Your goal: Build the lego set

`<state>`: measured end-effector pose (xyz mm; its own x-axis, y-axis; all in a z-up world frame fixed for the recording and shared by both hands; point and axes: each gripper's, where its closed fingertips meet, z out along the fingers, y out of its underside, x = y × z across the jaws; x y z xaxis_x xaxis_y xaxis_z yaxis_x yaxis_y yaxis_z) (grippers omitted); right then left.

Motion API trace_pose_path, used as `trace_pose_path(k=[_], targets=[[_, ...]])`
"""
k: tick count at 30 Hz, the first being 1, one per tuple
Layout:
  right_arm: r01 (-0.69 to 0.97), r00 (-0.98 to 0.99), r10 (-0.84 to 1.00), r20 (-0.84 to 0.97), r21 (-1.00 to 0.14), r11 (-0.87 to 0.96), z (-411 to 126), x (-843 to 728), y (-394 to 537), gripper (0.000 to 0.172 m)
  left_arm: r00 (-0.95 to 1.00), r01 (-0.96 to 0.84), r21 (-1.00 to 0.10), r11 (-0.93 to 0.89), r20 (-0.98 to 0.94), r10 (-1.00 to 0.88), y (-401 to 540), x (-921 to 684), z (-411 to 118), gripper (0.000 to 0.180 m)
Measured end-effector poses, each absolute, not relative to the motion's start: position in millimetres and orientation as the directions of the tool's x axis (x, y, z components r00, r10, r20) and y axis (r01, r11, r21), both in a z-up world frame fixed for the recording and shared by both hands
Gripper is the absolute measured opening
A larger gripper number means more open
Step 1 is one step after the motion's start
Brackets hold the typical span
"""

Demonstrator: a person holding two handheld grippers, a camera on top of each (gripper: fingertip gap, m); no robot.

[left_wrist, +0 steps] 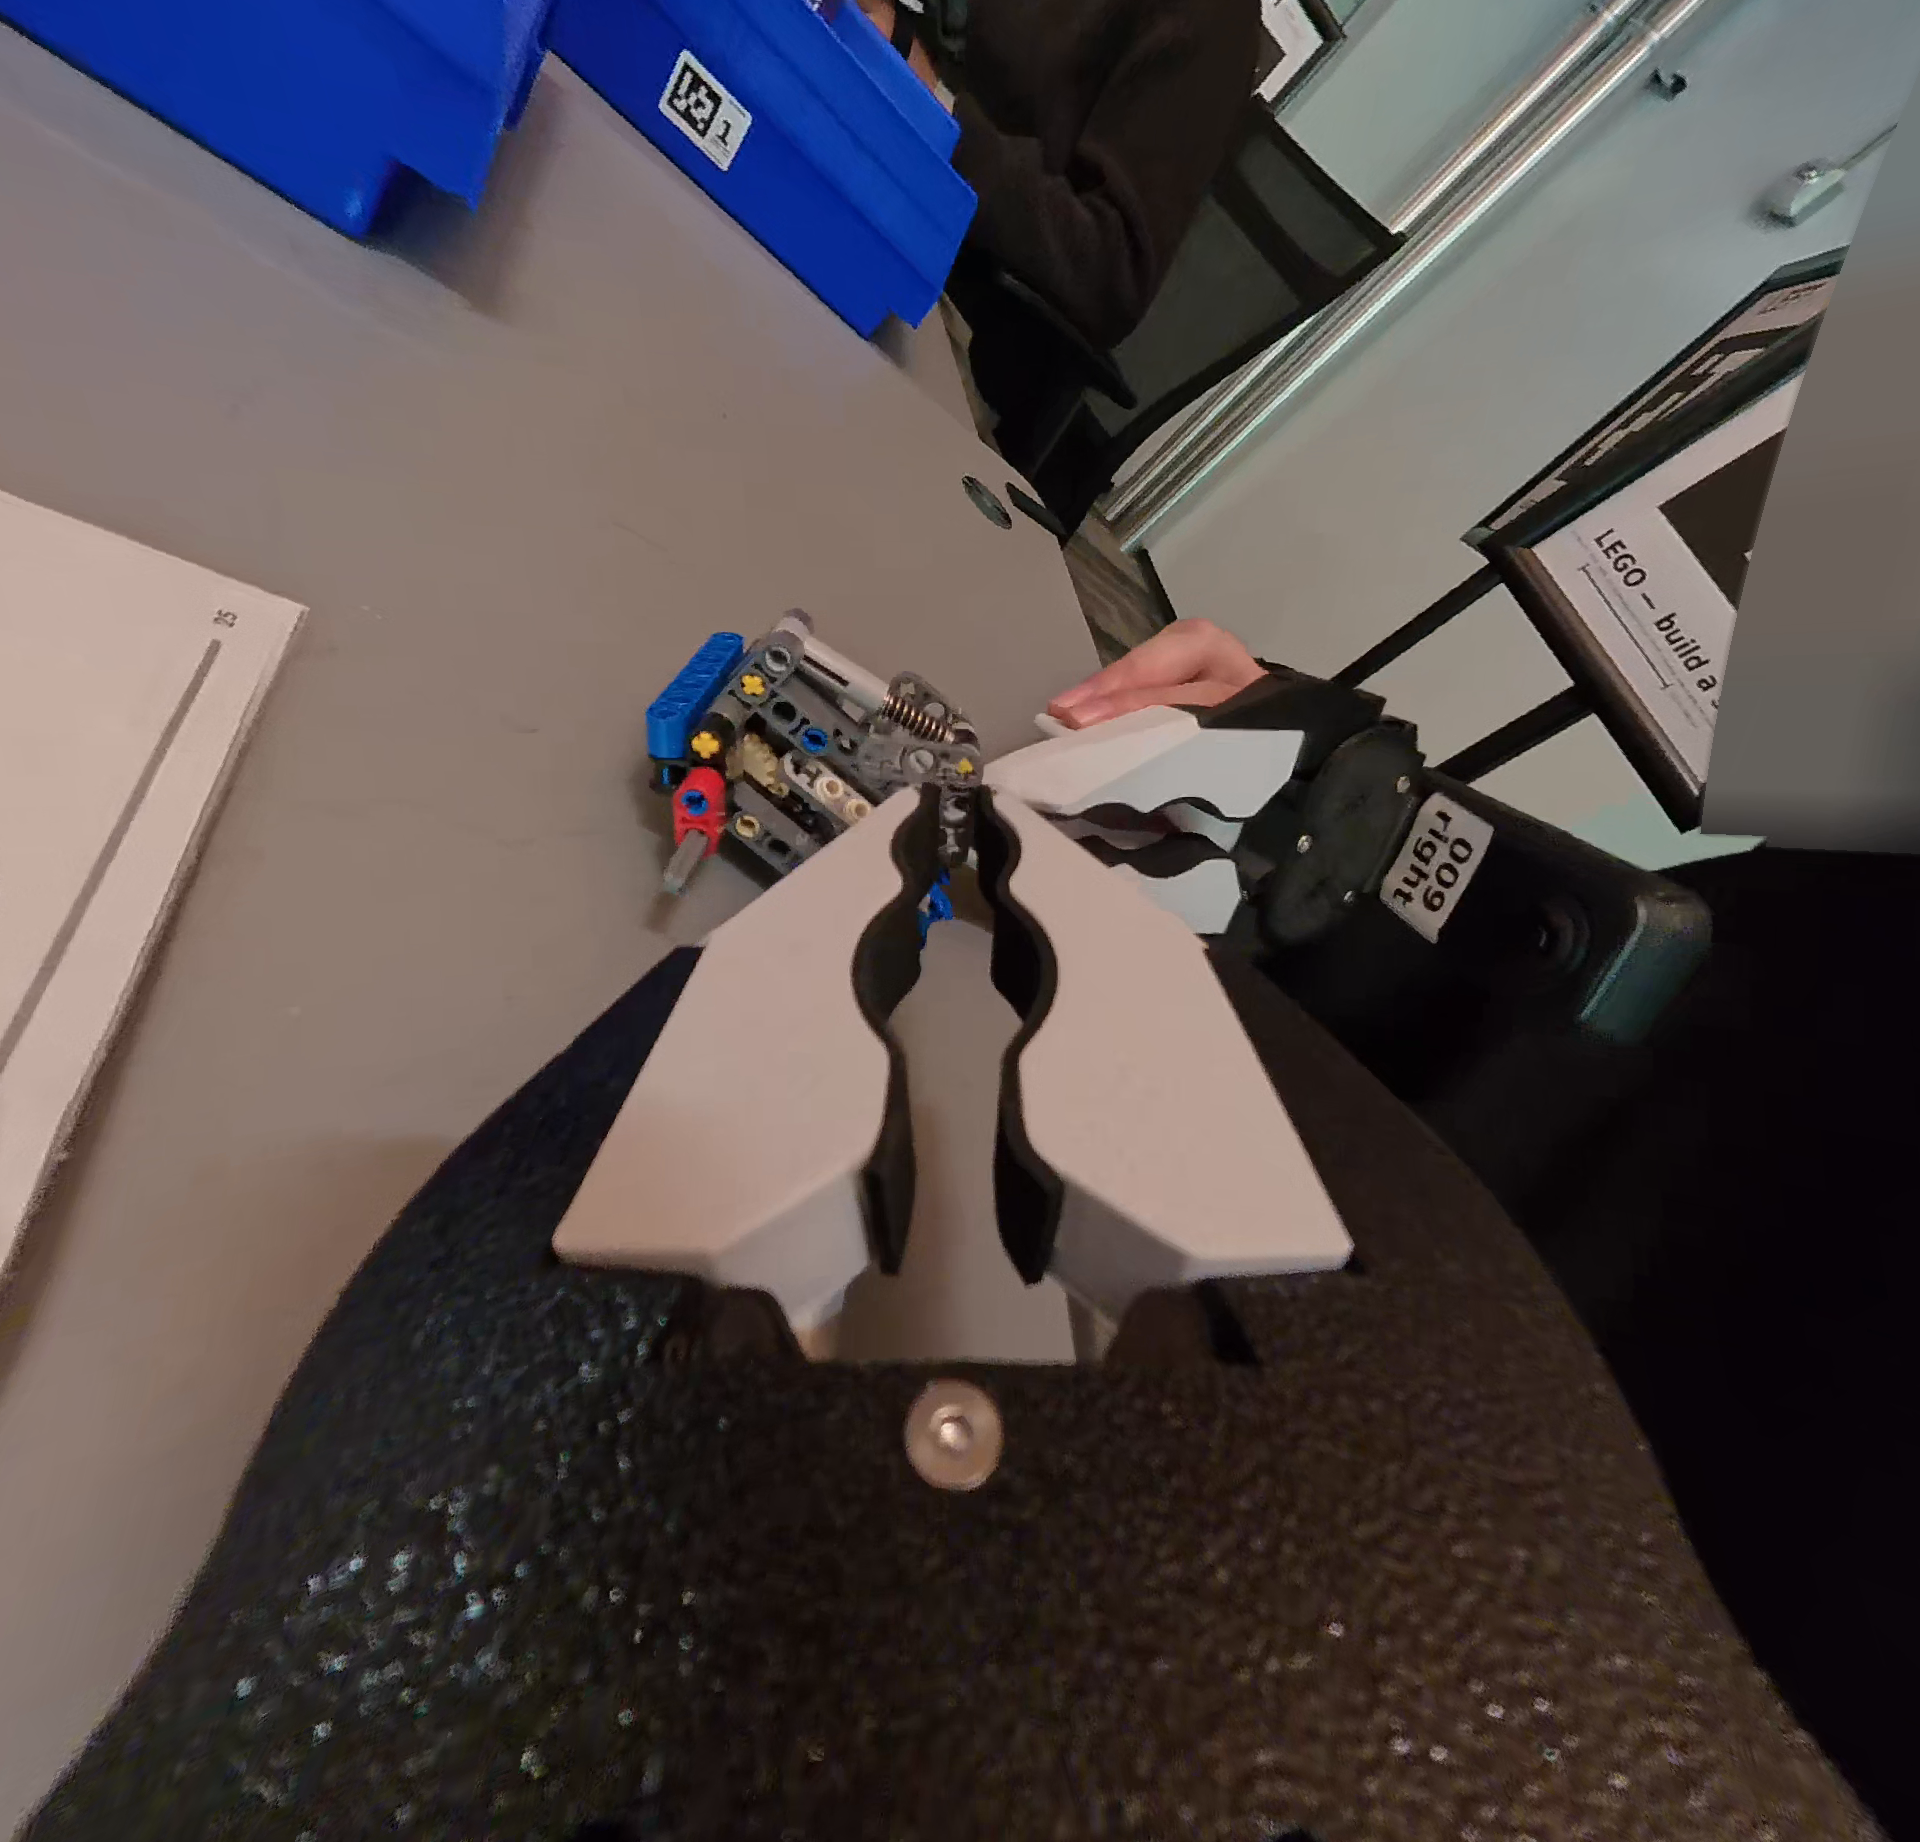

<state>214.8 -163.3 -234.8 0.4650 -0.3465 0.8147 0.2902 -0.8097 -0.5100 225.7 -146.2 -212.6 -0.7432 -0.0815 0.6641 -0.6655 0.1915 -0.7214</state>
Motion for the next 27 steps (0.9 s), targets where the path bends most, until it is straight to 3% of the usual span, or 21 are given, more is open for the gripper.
trace_pose_path(k=[17, 23, 27], targets=[[0.224, 0.456, -0.4, 0.795, -0.538, -0.813, -235, 224, -172, 0.005, -0.586, -0.81, -0.576, 0.11, 0.797, -0.149, -147, 238, -225, 0.003], [0.226, 0.46, -0.402, 0.792, -0.542, -0.81, -235, 224, -172, 0.006, -0.653, -0.757, -0.631, 0.167, 0.739, -0.165, -152, 230, -226, 0.004], [0.223, 0.463, -0.406, 0.788, -0.547, -0.807, -235, 224, -172, 0.006, -0.637, -0.77, -0.613, 0.176, 0.749, -0.182, -153, 232, -230, 0.004]])
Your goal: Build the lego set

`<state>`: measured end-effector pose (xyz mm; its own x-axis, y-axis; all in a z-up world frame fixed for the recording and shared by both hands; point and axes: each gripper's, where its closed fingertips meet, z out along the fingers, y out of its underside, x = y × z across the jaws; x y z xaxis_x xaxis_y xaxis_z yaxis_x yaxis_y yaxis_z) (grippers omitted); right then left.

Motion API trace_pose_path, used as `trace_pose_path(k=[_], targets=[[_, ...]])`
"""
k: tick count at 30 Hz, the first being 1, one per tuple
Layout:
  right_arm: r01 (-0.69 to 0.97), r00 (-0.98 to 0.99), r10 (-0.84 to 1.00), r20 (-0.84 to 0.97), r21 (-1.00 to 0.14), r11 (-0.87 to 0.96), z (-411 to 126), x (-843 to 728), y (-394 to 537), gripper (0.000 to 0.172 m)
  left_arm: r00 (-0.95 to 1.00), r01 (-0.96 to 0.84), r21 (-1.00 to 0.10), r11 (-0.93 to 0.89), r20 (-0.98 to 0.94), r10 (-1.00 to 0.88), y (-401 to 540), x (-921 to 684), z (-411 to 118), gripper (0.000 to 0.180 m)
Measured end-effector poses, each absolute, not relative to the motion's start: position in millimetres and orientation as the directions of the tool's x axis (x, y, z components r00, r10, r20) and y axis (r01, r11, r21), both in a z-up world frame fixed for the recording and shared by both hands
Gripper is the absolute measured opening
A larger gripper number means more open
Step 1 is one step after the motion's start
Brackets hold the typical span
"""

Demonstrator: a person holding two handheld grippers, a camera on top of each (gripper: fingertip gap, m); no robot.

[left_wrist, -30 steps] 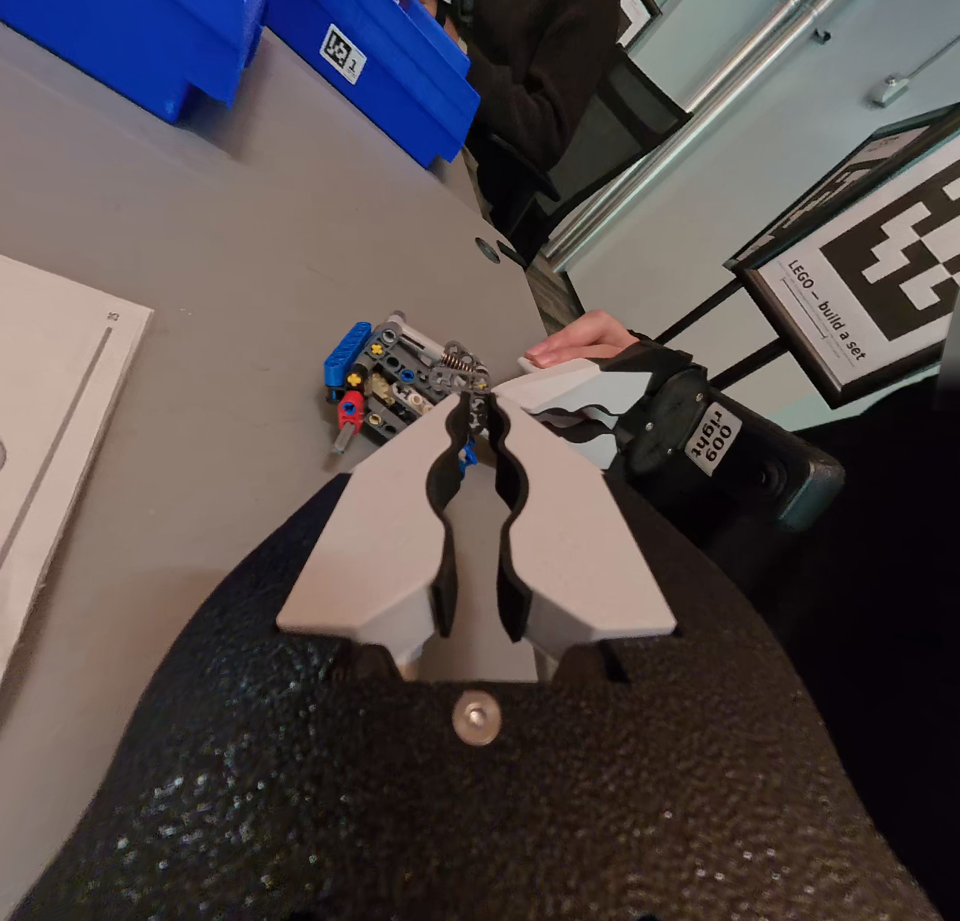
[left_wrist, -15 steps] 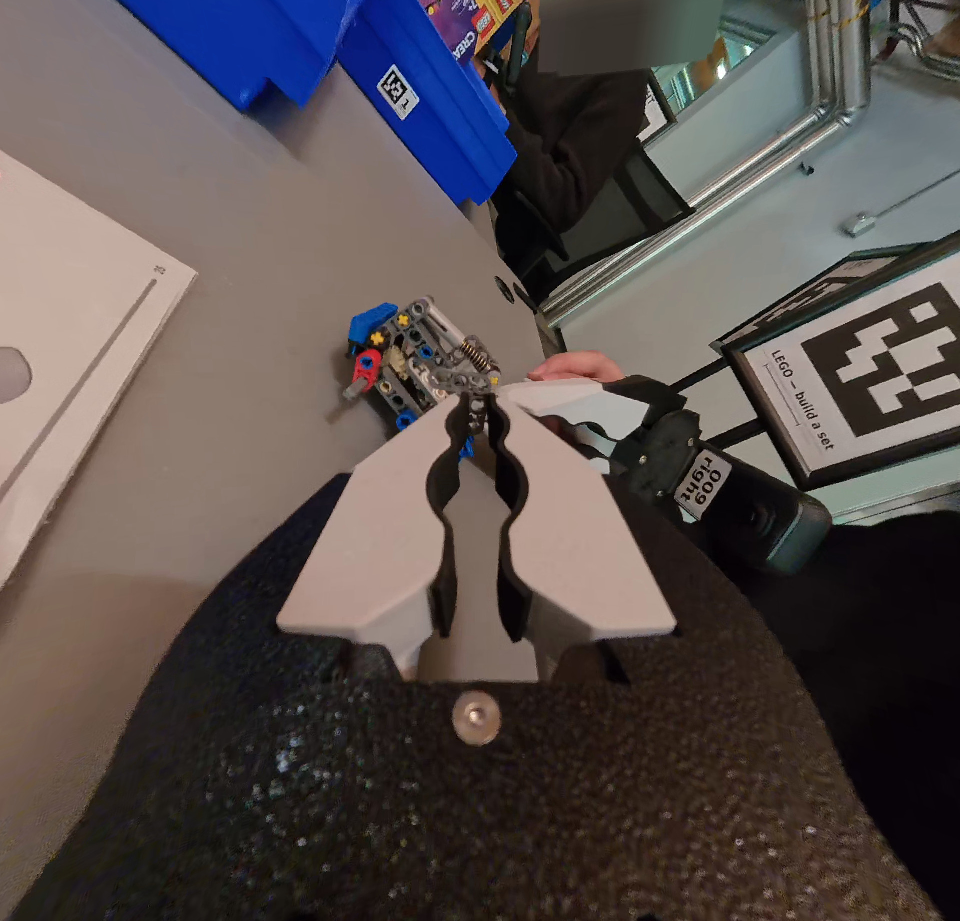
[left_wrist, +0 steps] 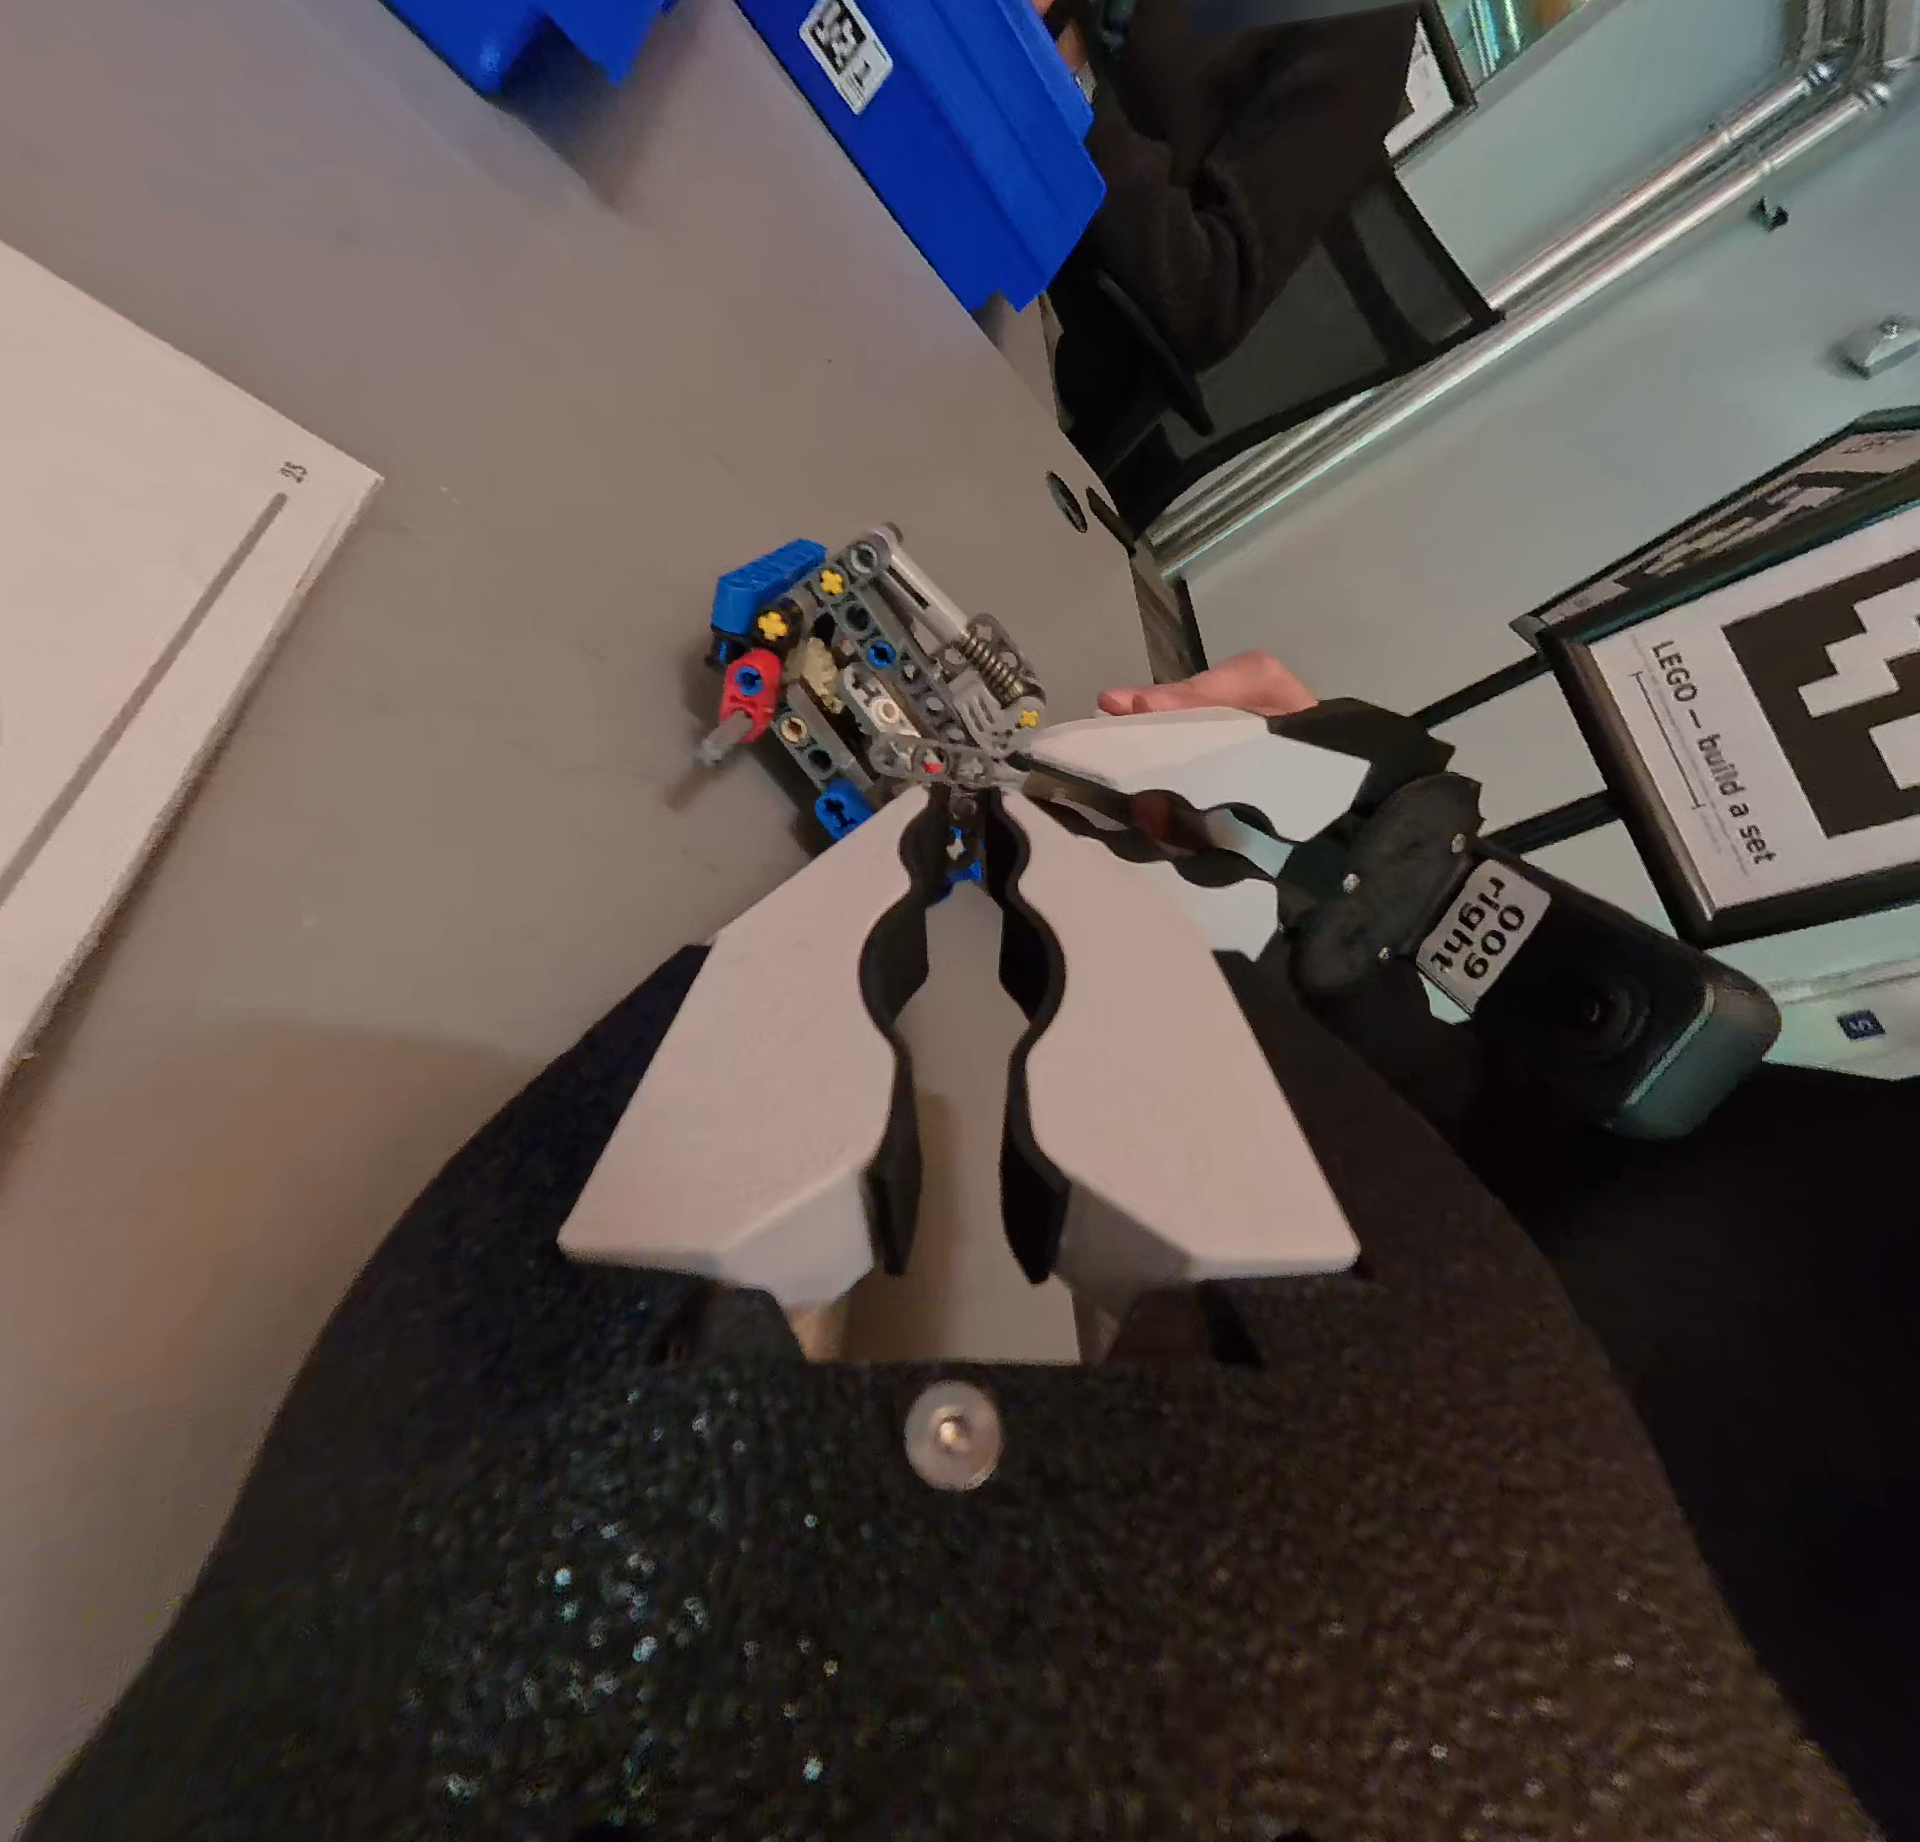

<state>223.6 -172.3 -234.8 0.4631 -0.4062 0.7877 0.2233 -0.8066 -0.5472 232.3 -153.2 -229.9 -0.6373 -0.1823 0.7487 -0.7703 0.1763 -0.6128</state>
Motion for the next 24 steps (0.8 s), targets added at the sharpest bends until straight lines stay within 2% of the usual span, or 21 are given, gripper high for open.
trace_pose_path(k=[7, 12, 15, 17, 19, 21, 24], targets=[[0.217, 0.481, -0.418, 0.771, -0.566, -0.795, -235, 224, -172, 0.006, -0.594, -0.804, -0.582, 0.122, 0.788, -0.163, -157, 237, -227, 0.003], [0.227, 0.495, -0.413, 0.765, -0.572, -0.788, -236, 222, -170, 0.006, -0.576, -0.817, -0.558, 0.146, 0.798, -0.178, -160, 236, -232, 0.003], [0.226, 0.473, -0.409, 0.78, -0.556, -0.8, -235, 224, -172, 0.006, -0.608, -0.794, -0.587, 0.158, 0.774, -0.18, -154, 235, -230, 0.003], [0.227, 0.47, -0.408, 0.783, -0.553, -0.802, -235, 224, -173, 0.006, -0.692, -0.722, -0.644, 0.253, 0.674, -0.26, -142, 234, -240, 0.003], [0.227, 0.466, -0.406, 0.786, -0.55, -0.804, -235, 224, -173, 0.006, -0.812, -0.584, -0.67, 0.459, 0.476, -0.338, -123, 229, -257, 0.003], [0.228, 0.465, -0.405, 0.787, -0.549, -0.805, -235, 224, -173, 0.006, -0.89, -0.455, -0.613, 0.646, 0.301, -0.342, -105, 221, -268, 0.003], [0.227, 0.465, -0.407, 0.786, -0.55, -0.804, -235, 225, -173, 0.006, -0.95, -0.311, -0.559, 0.769, 0.154, -0.272, -96, 212, -269, 0.003]])
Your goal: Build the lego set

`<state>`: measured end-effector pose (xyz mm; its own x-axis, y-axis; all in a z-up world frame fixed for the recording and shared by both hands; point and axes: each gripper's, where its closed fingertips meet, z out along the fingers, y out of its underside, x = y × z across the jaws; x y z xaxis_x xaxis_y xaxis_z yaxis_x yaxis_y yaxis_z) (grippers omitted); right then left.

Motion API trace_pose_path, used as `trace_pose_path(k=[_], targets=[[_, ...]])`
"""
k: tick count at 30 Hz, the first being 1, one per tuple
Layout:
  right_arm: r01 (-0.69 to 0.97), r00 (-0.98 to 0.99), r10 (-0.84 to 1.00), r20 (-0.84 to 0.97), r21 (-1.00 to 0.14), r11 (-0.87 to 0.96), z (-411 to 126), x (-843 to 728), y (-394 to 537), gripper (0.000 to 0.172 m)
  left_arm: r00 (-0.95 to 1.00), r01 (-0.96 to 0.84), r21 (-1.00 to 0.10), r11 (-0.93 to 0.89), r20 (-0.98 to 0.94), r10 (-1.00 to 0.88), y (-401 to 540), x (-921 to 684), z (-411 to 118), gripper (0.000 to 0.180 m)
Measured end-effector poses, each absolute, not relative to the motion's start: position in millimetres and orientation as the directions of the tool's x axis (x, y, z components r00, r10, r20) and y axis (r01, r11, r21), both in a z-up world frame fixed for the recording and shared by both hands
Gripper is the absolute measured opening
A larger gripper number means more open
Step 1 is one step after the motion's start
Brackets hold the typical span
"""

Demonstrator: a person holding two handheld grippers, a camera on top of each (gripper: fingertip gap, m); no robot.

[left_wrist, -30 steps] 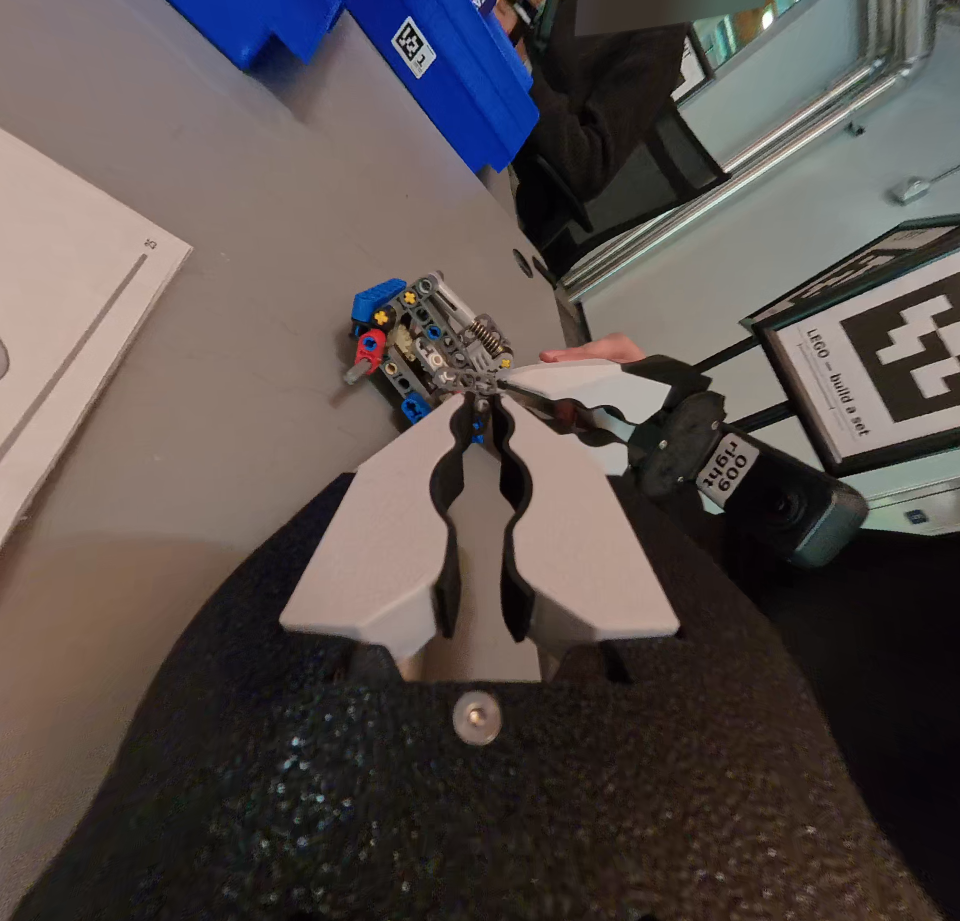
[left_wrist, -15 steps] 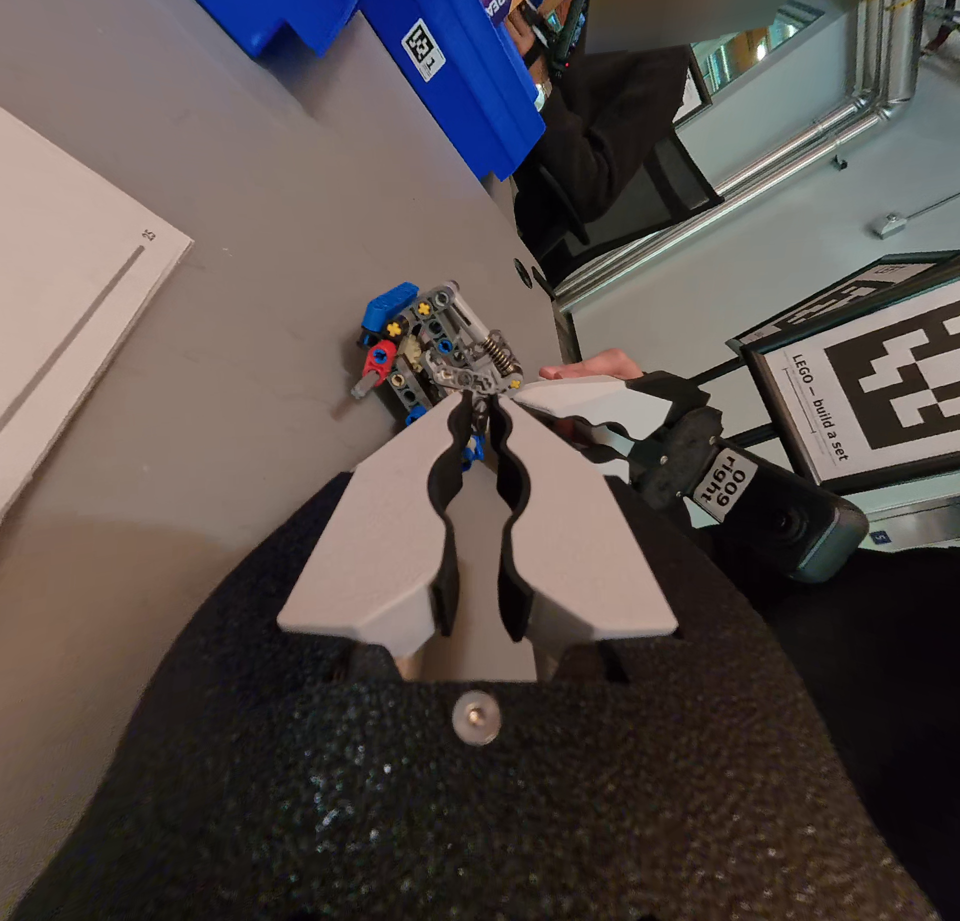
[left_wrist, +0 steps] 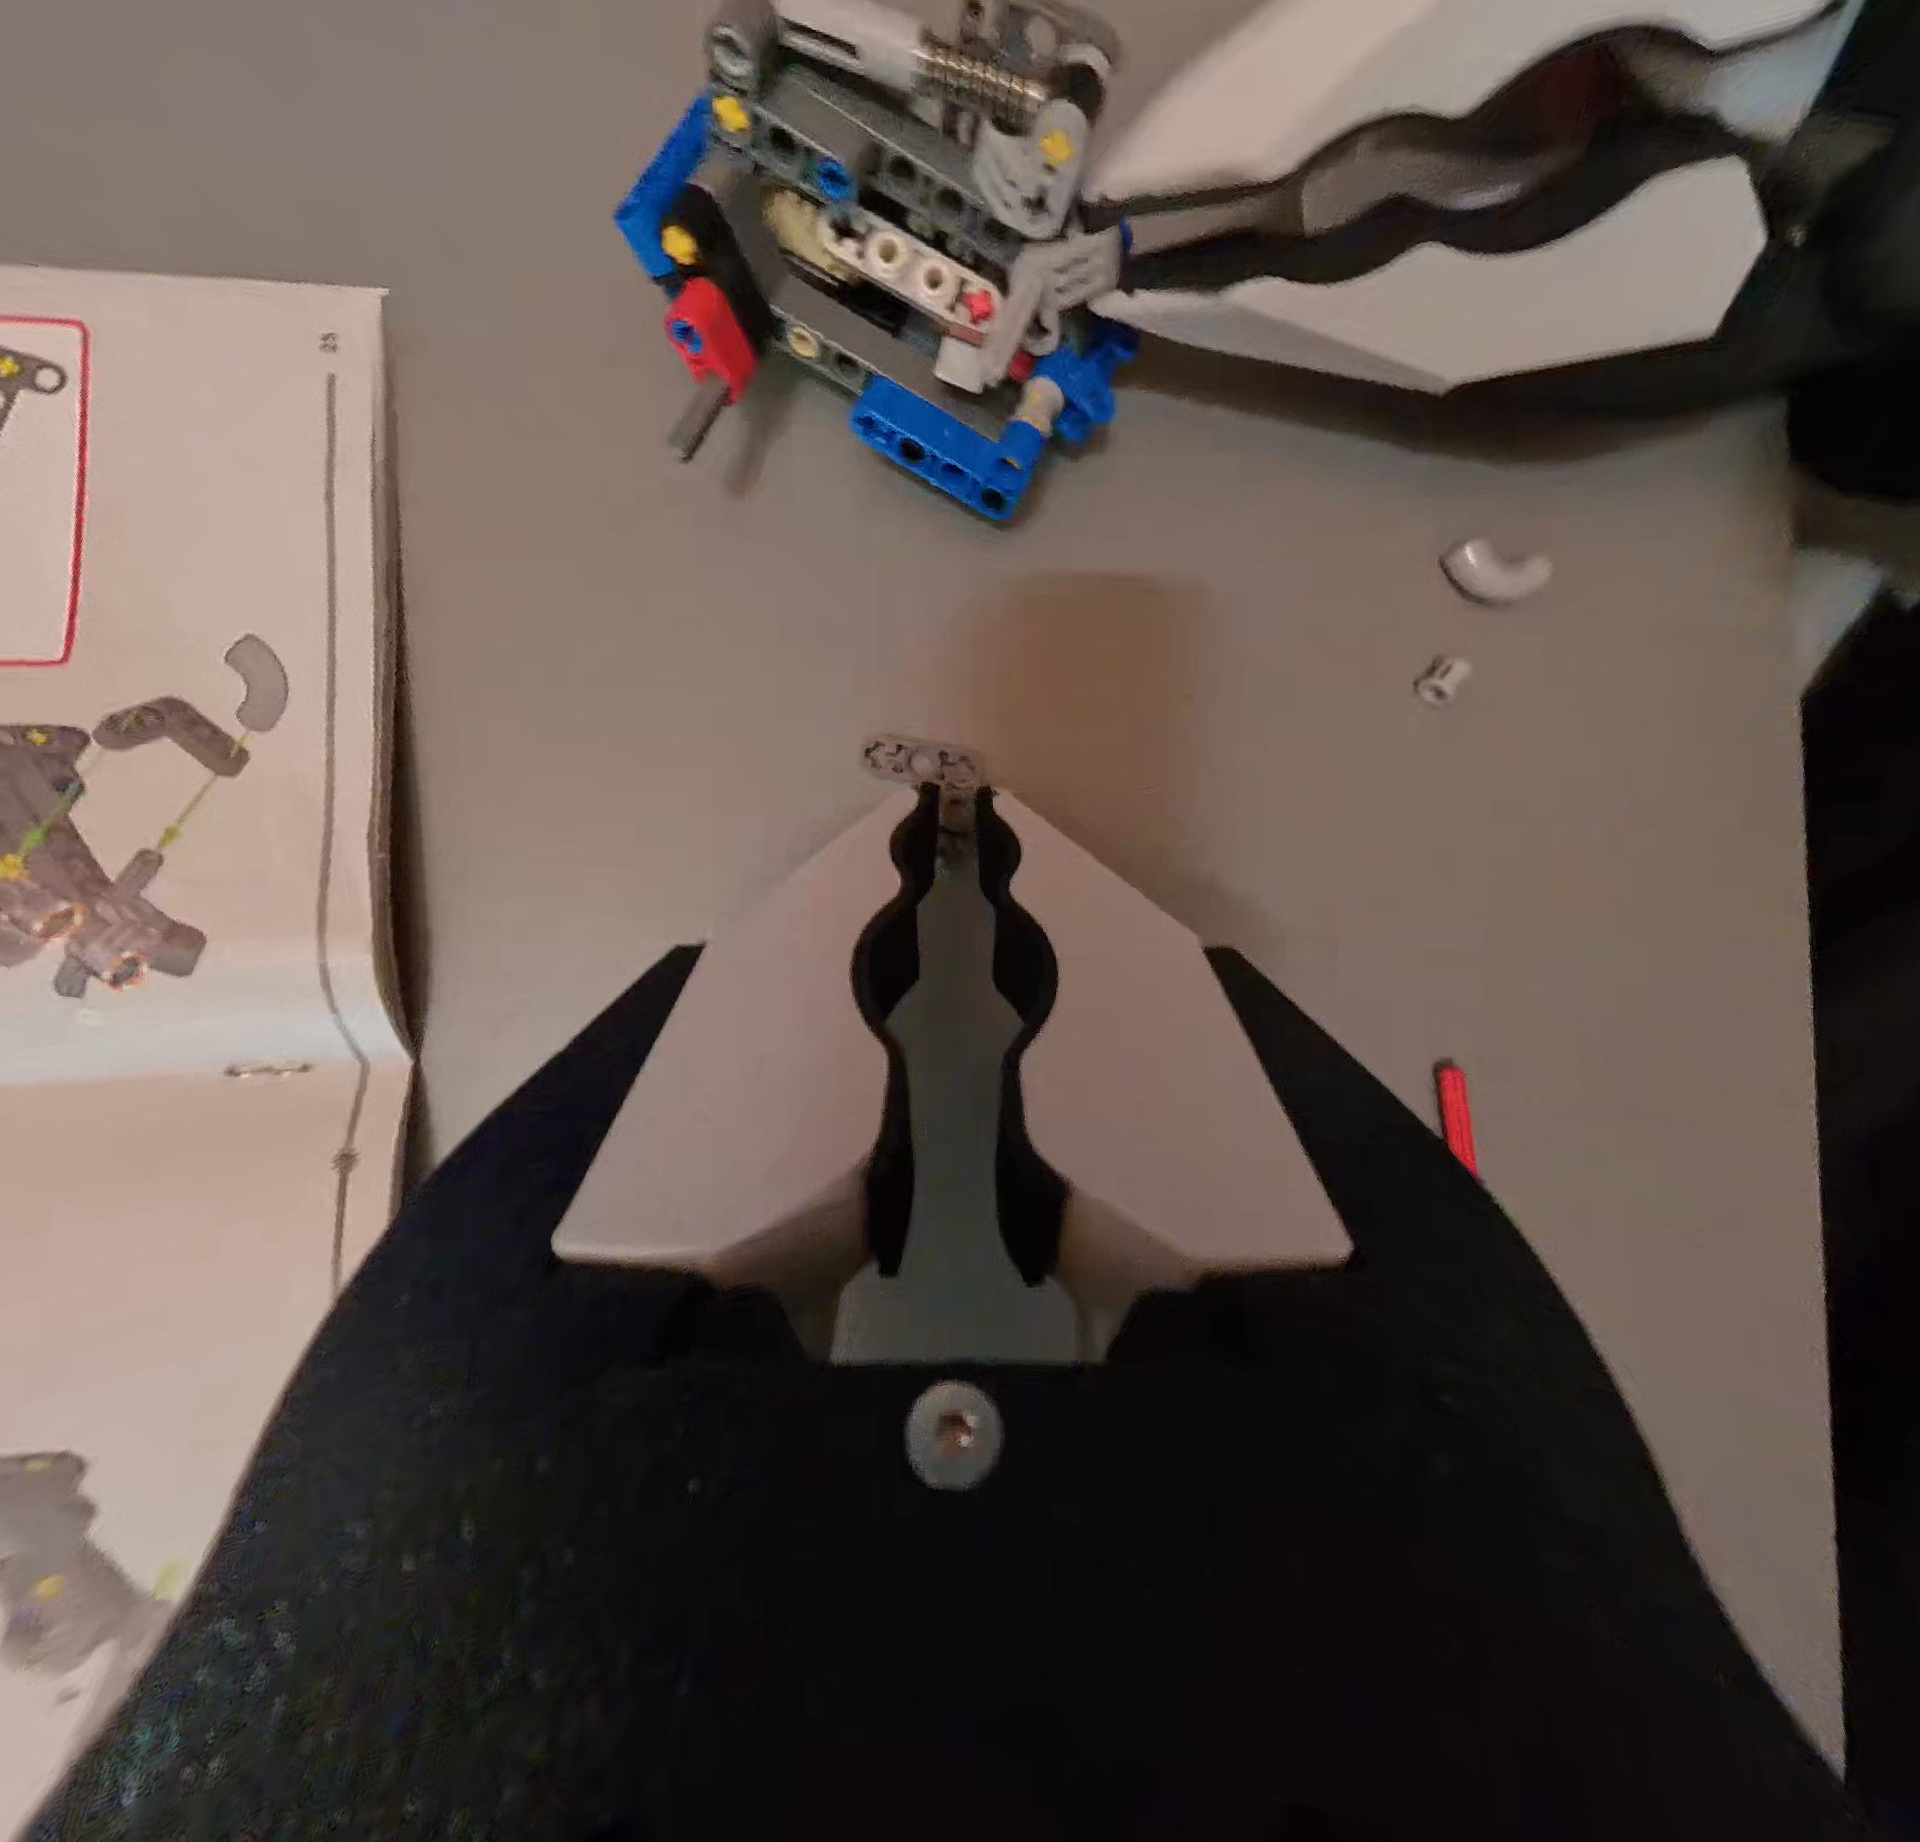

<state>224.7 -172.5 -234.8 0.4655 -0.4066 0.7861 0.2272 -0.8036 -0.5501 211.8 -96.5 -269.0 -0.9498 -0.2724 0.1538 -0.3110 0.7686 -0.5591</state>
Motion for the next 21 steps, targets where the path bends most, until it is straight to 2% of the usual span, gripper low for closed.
trace_pose_path(k=[3, 6, 14, 18, 21], targets=[[0.228, 0.462, -0.405, 0.789, -0.547, -0.805, -234.8, 224.7, -172.6, 0.005, -0.97, -0.235, -0.499, 0.834, 0.062, -0.236, -93.6, 213.6, -270.6, 0.007], [0.23, 0.46, -0.402, 0.792, -0.544, -0.807, -234.8, 224.5, -172.6, 0.005, -0.975, -0.216, -0.447, 0.868, 0.048, -0.218, -93.5, 212.5, -270.8, 0.011], [0.235, 0.468, -0.399, 0.789, -0.546, -0.804, -235.2, 223.3, -171.9, 0.006, -0.982, -0.188, -0.36, 0.914, 0.052, -0.182, -91.3, 218.3, -272.0, 0.004], [0.23, 0.473, -0.403, 0.784, -0.552, -0.802, -235.2, 223.5, -172.2, 0.006, -0.984, -0.177, -0.406, 0.896, 0.06, -0.167, -91.3, 218.4, -271.9, 0.004], [0.221, 0.467, -0.411, 0.783, -0.553, -0.803, -234.8, 224.8, -173.6, 0.006, -0.961, -0.275, -0.541, 0.795, 0.185, -0.206, -99.1, 218.7, -268.2, 0.004]])
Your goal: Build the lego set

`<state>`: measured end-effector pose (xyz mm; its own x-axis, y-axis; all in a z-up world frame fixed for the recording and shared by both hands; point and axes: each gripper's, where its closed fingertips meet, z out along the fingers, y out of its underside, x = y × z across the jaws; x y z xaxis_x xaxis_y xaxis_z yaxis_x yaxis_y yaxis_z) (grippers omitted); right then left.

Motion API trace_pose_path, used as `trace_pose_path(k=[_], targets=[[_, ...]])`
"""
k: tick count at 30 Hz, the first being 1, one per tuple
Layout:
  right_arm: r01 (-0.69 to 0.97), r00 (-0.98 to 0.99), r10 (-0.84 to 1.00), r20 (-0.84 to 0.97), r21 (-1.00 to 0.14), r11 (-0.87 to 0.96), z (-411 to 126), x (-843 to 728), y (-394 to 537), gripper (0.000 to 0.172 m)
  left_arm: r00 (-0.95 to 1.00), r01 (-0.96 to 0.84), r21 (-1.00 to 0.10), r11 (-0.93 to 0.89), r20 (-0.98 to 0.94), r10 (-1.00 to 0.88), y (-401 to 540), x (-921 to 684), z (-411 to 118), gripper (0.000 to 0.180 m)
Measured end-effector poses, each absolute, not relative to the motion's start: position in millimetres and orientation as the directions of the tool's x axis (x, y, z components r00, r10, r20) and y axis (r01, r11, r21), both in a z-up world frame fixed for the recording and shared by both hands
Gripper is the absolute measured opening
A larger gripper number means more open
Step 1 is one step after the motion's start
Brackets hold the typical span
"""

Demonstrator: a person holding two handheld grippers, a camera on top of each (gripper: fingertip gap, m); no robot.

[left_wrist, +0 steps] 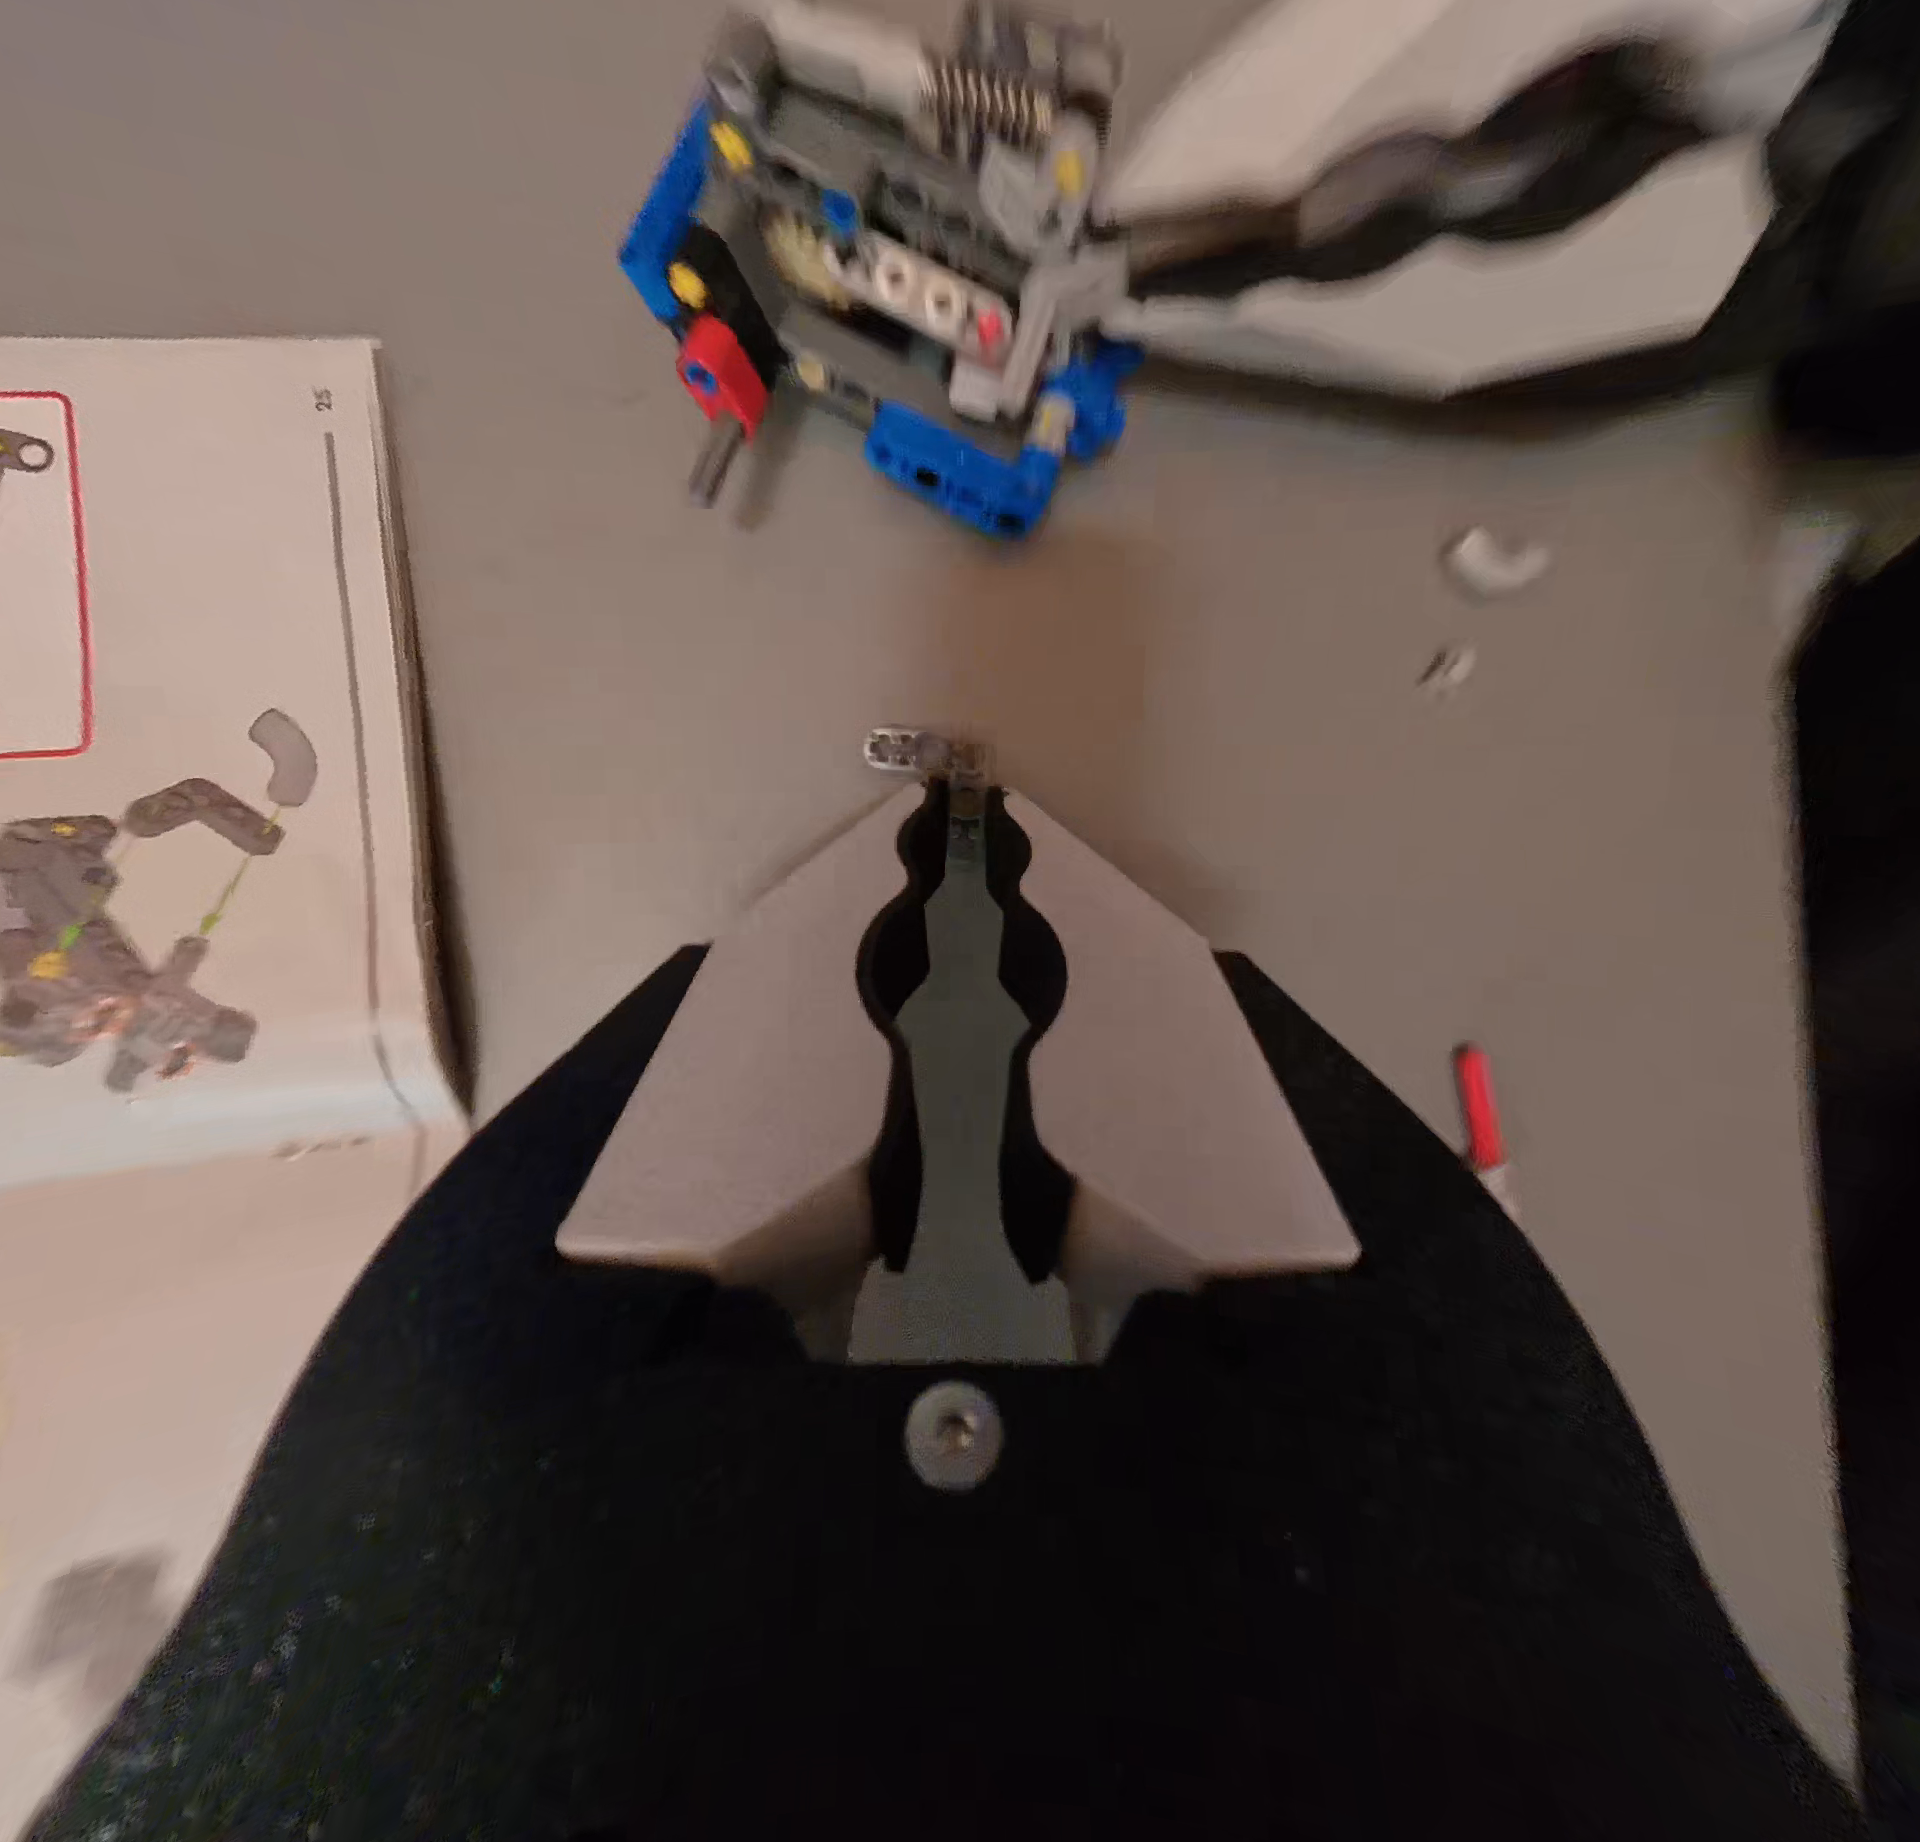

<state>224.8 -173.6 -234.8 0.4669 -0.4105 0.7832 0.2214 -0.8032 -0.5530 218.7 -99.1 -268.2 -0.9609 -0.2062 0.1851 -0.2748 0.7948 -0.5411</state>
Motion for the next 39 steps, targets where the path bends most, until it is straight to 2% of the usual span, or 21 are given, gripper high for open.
trace_pose_path(k=[2, 4, 9, 12, 19, 23, 26, 34, 39], targets=[[0.214, 0.461, -0.414, 0.785, -0.551, -0.807, -235, 226, -175, 0.006, -0.919, -0.39, -0.667, 0.635, 0.326, -0.222, -116, 221, -254, 0.004], [0.197, 0.458, -0.426, 0.78, -0.556, -0.807, -235, 227, -178, 0.006, -0.892, -0.449, -0.747, 0.491, 0.403, -0.202, -132, 226, -238, 0.004], [0.186, 0.465, -0.437, 0.77, -0.568, -0.802, -235, 228, -180, 0.006, -0.898, -0.437, -0.812, 0.388, 0.421, -0.131, -154, 229, -231, 0.004], [0.187, 0.465, -0.437, 0.77, -0.568, -0.801, -235, 228, -181, 0.005, -0.926, -0.371, -0.857, 0.357, 0.37, -0.074, -165, 231, -221, 0.004], [0.145, 0.462, -0.474, 0.749, -0.591, -0.793, -234, 231, -189, 0.005, -0.903, -0.417, -0.83, 0.37, 0.426, -0.063, -171, 238, -224, 0.004], [0.142, 0.457, -0.501, 0.734, -0.617, -0.774, -229, 232, -191, 0.005, -0.869, -0.475, -0.821, 0.315, 0.494, -0.023, -177, 240, -215, 0.004], [0.135, 0.438, -0.563, 0.701, -0.67, -0.73, -220, 233, -197, 0.005, -0.818, -0.549, -0.793, 0.265, 0.574, 0.023, -183, 241, -207, 0.005], [0.139, 0.398, -0.621, 0.675, -0.714, -0.686, -209, 234, -203, 0.005, -0.638, -0.746, -0.645, 0.166, 0.763, 0.1, -191, 247, -199, 0.004], [0.155, 0.391, -0.631, 0.67, -0.724, -0.672, -205, 232, -203, 0.005, -0.625, -0.758, -0.641, 0.126, 0.767, 0.142, -191, 247, -192, 0.004]])
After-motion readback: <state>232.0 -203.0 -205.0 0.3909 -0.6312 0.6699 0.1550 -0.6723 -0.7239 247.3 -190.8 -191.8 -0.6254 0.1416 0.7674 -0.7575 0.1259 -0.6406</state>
